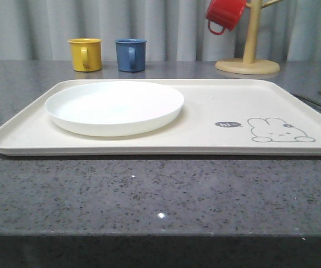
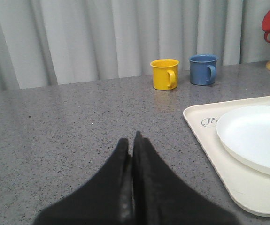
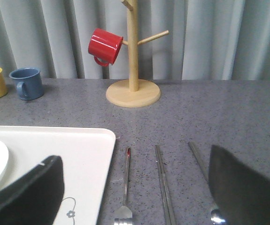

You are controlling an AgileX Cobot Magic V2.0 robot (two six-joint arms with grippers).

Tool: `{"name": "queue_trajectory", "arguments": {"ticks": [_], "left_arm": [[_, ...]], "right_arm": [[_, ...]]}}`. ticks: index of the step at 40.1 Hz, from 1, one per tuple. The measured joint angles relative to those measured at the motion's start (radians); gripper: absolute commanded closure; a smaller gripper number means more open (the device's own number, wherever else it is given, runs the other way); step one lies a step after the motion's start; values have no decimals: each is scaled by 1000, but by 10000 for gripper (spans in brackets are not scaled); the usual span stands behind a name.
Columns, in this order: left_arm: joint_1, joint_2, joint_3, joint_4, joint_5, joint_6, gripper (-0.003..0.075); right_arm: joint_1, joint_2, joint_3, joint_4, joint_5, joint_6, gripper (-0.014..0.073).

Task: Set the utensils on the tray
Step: 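Raise the left gripper away from the plate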

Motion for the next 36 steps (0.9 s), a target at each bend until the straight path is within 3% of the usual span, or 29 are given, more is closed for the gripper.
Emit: {"name": "queue_trajectory", "arguments": {"ticks": [9, 17, 26, 36], "left_arm": [[0, 0, 0, 0, 0, 0, 738], [0, 0, 0, 0, 0, 0, 738], [0, 0, 0, 0, 0, 0, 738], [0, 0, 0, 0, 0, 0, 738]], "right_arm": [[0, 0, 0, 0, 0, 0, -14], [0, 22, -1, 0, 6, 0, 280], [0, 191, -116, 0, 148, -1, 284], [52, 573, -420, 0, 430, -43, 284]]}}
